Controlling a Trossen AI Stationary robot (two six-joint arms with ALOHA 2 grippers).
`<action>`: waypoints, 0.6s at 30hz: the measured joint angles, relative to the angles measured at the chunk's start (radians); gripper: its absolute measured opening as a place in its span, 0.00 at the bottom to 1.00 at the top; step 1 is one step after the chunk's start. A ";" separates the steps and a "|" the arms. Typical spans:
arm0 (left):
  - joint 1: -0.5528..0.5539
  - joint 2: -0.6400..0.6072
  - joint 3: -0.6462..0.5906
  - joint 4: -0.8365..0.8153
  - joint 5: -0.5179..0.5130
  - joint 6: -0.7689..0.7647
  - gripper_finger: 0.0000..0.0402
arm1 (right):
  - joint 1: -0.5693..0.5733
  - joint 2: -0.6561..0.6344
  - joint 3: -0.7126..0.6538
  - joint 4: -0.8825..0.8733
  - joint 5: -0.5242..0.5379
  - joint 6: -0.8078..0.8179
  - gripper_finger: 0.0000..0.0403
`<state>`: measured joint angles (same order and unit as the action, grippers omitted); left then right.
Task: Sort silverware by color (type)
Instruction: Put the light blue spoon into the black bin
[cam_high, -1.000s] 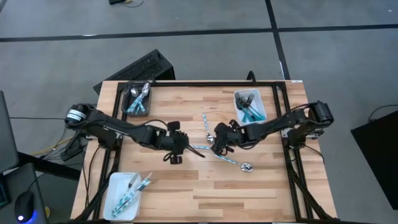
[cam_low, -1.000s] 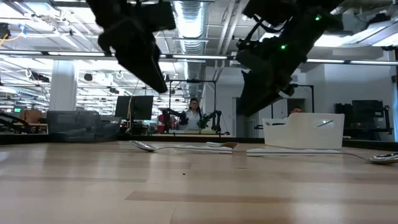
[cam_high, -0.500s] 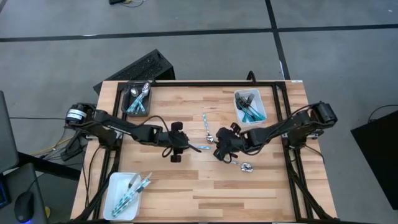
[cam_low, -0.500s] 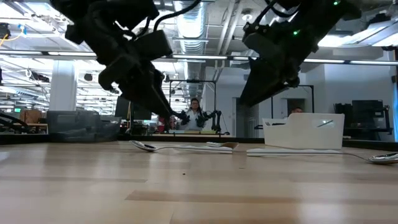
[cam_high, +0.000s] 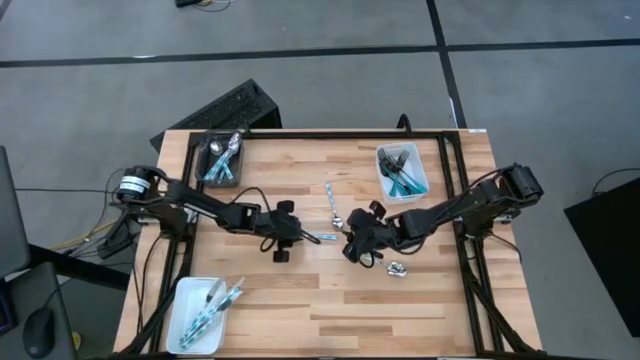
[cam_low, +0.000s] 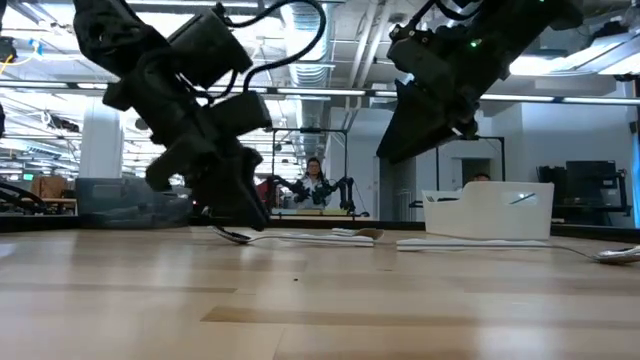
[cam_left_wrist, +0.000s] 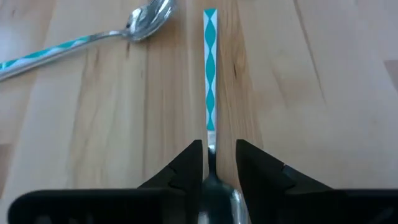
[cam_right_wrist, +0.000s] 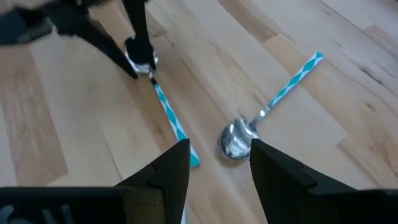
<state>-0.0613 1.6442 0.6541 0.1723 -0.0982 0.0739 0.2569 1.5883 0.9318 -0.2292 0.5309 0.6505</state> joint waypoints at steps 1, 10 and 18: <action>0.002 0.016 0.000 0.019 0.004 0.008 0.20 | -0.006 0.000 0.000 0.002 -0.001 -0.001 0.47; 0.020 0.085 0.008 0.032 -0.012 -0.039 0.05 | -0.003 0.000 0.000 0.004 -0.003 -0.004 0.47; 0.022 0.066 0.006 0.012 -0.125 -0.119 0.01 | 0.016 0.000 0.000 0.003 0.021 -0.028 0.47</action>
<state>-0.0397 1.7099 0.6596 0.1846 -0.2228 -0.0451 0.2726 1.5883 0.9318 -0.2264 0.5522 0.6224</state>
